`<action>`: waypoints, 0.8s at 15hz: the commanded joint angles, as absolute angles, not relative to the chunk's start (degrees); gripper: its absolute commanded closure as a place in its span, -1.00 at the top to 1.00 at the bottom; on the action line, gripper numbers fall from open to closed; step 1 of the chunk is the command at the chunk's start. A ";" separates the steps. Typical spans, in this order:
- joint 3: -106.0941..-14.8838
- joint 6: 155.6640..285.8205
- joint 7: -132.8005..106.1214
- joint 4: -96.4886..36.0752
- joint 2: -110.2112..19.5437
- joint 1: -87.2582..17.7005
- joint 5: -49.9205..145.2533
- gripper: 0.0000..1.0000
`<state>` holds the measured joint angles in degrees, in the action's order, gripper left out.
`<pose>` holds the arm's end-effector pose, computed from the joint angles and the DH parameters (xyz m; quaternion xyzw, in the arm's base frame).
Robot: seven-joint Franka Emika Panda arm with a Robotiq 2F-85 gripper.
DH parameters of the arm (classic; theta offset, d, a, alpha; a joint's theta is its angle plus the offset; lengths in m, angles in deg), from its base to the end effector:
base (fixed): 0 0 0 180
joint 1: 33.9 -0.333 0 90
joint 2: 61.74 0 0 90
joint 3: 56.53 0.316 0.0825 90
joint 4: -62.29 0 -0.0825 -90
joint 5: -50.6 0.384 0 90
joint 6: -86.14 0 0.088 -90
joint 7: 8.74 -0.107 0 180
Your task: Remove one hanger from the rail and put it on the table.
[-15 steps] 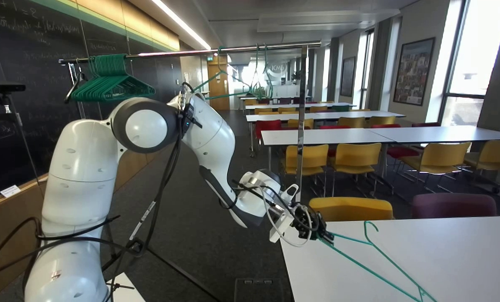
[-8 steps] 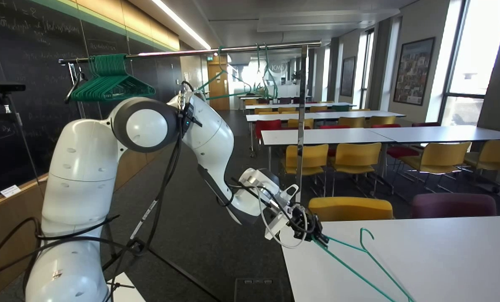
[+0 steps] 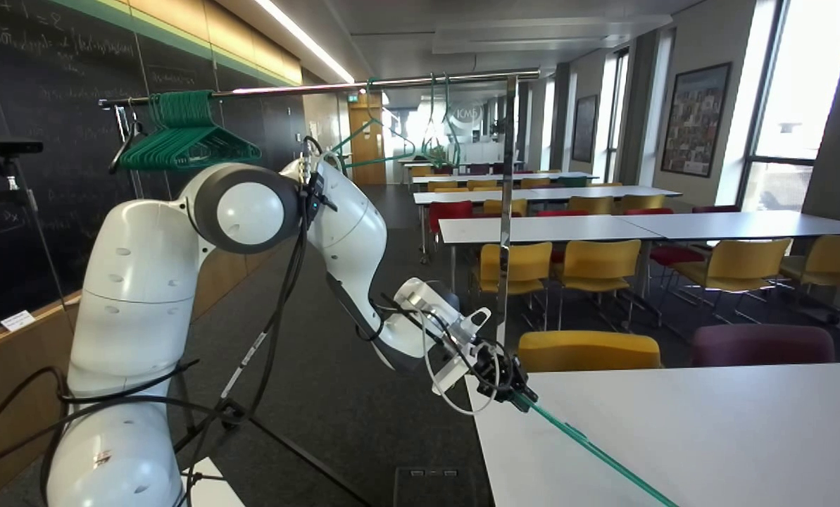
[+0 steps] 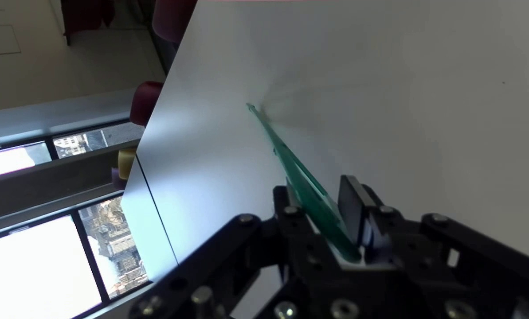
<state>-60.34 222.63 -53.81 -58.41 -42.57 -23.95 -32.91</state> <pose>0.5617 -0.1471 0.2582 0.8887 0.0698 0.0967 0.4427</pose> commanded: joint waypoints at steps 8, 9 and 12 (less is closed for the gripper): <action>-60.57 224.38 -50.61 -59.65 -43.70 -23.88 -24.99 1.00; -58.85 225.22 -48.41 -59.95 -44.04 -22.20 -18.28 1.00; -53.51 223.24 -41.57 -61.00 -46.90 -18.98 -2.72 1.00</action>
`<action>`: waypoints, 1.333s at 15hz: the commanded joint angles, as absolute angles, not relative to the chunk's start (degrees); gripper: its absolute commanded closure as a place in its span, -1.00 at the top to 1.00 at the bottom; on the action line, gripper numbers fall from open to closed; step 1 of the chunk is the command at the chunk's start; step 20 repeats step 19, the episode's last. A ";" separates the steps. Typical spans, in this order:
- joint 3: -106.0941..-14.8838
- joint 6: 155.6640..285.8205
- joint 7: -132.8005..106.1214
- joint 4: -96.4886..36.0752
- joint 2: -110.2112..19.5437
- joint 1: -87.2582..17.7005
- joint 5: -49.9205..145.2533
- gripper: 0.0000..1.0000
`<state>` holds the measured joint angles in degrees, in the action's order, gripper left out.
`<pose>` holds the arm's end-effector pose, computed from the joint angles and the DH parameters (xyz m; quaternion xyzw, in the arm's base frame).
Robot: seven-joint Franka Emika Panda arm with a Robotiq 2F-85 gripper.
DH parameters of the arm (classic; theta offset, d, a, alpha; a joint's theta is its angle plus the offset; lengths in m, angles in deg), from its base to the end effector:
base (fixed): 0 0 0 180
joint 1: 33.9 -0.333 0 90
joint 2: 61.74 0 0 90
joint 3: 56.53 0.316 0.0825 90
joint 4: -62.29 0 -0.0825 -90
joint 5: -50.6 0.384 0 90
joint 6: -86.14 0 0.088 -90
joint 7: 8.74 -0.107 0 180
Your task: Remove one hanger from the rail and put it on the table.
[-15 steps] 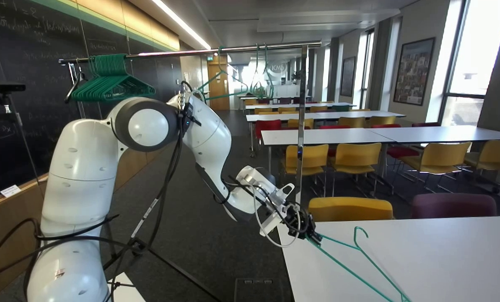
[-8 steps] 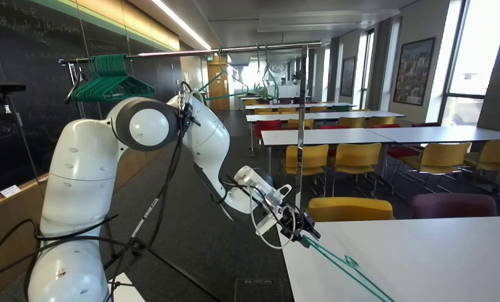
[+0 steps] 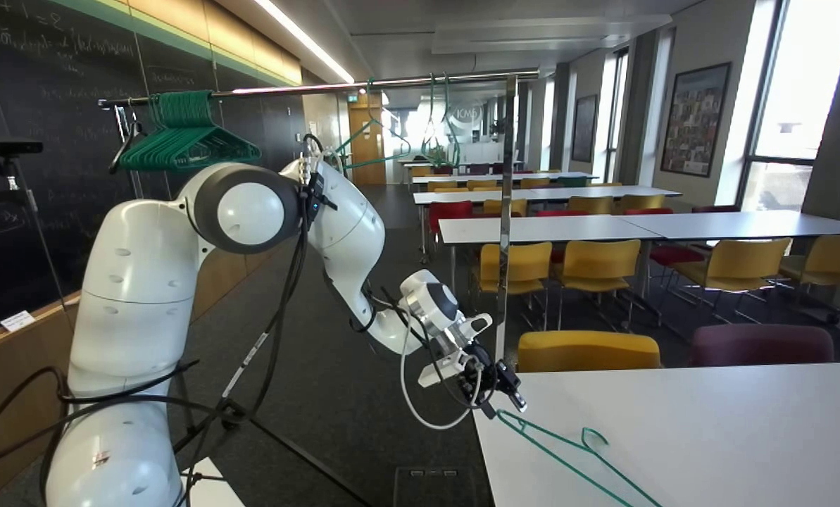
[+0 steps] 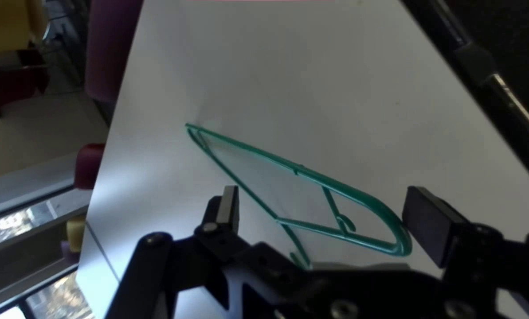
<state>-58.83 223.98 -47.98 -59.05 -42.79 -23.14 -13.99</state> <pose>0.5595 -0.1357 0.2544 0.9344 -0.0083 0.0609 0.3510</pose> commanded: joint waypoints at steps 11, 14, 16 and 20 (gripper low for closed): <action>-29.60 211.31 -38.43 -57.09 -64.37 -10.81 52.35 1.00; -38.60 212.97 -39.05 -57.25 -64.21 -20.94 53.60 1.00; -37.88 211.98 -39.61 -57.29 -66.34 -21.04 54.98 1.00; -37.99 211.96 -39.65 -57.54 -66.55 -20.93 55.13 1.00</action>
